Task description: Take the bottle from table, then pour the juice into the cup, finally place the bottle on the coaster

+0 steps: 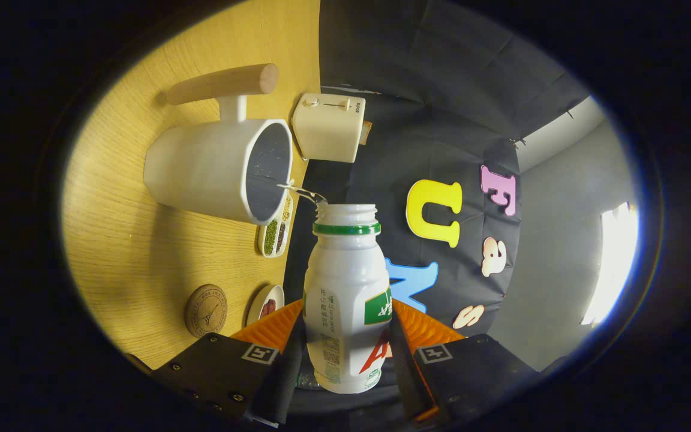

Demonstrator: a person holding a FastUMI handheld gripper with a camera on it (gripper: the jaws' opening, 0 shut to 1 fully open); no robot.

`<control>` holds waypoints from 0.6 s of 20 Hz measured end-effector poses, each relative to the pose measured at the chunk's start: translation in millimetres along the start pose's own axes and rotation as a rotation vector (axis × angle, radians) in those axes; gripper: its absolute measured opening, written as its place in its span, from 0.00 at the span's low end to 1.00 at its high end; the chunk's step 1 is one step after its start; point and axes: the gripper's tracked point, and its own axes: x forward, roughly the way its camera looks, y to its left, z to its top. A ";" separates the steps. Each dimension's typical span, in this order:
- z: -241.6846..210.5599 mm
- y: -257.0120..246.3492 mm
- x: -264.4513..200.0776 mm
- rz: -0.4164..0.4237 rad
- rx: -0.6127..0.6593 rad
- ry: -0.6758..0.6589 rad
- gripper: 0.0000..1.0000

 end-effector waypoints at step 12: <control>2.6 -1.9 1.8 -0.010 -0.035 -0.012 0.69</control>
